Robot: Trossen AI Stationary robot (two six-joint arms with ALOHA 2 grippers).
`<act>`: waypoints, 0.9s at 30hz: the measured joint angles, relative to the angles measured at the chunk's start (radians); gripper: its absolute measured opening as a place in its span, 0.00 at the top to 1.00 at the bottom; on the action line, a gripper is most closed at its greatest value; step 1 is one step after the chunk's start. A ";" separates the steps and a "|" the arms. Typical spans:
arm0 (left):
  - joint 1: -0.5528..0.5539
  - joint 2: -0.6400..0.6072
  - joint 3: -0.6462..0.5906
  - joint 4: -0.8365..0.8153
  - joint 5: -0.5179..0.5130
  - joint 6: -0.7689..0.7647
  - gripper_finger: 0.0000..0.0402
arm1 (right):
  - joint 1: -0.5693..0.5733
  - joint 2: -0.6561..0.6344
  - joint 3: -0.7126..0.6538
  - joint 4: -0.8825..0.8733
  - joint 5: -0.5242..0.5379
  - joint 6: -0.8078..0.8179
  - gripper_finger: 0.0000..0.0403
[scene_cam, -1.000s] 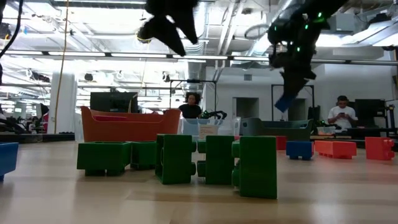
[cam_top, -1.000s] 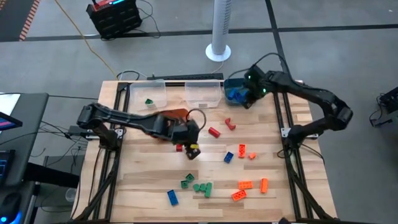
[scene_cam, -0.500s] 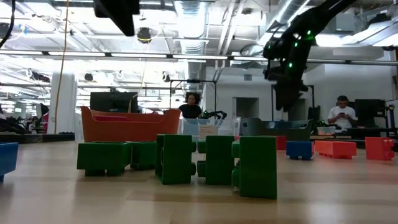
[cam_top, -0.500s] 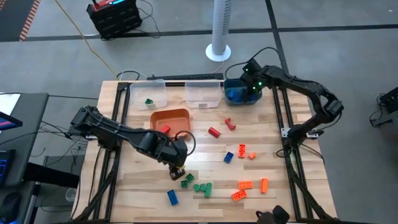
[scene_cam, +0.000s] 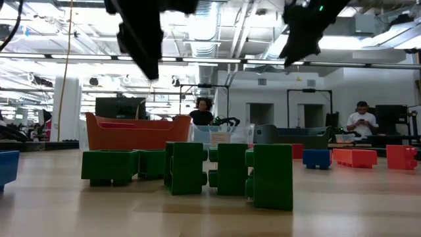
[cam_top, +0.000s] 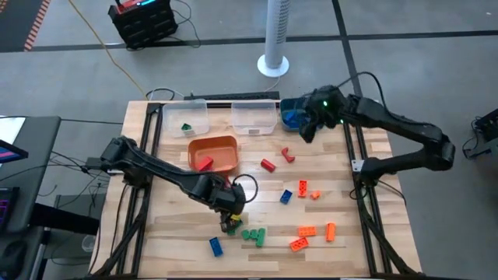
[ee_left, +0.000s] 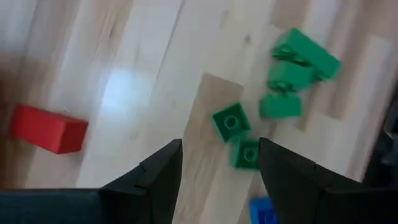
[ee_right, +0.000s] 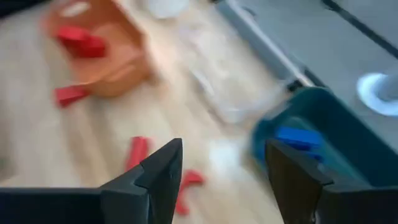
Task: Sort blocks
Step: Put the green game piece into the left transparent bin
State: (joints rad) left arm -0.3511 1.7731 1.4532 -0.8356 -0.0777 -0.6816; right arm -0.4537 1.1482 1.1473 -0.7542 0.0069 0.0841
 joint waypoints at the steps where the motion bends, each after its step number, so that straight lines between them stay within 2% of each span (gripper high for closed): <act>1: 0.001 0.020 0.000 0.000 0.008 -0.029 0.50 | 0.031 -0.014 0.000 0.000 0.011 0.011 0.42; 7: 0.000 0.094 0.000 0.001 0.102 -0.118 0.50 | 0.202 -0.070 0.000 -0.043 0.159 0.031 0.42; 12: -0.034 0.094 0.000 0.020 0.108 -0.134 0.50 | 0.263 -0.077 0.000 -0.071 0.211 0.032 0.42; 15: -0.071 0.094 0.000 0.023 0.095 -0.129 0.50 | 0.280 -0.076 0.000 -0.066 0.232 0.032 0.42; 21: -0.138 0.094 0.000 0.030 -0.031 -0.104 0.50 | 0.290 -0.076 0.000 -0.064 0.238 0.040 0.42; 27: -0.182 0.123 -0.027 0.119 -0.072 -0.041 0.50 | 0.290 -0.076 0.000 -0.048 0.238 0.040 0.42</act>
State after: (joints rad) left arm -0.5332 1.8959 1.4265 -0.7166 -0.1492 -0.7223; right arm -0.1642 1.0718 1.1473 -0.8017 0.2451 0.1246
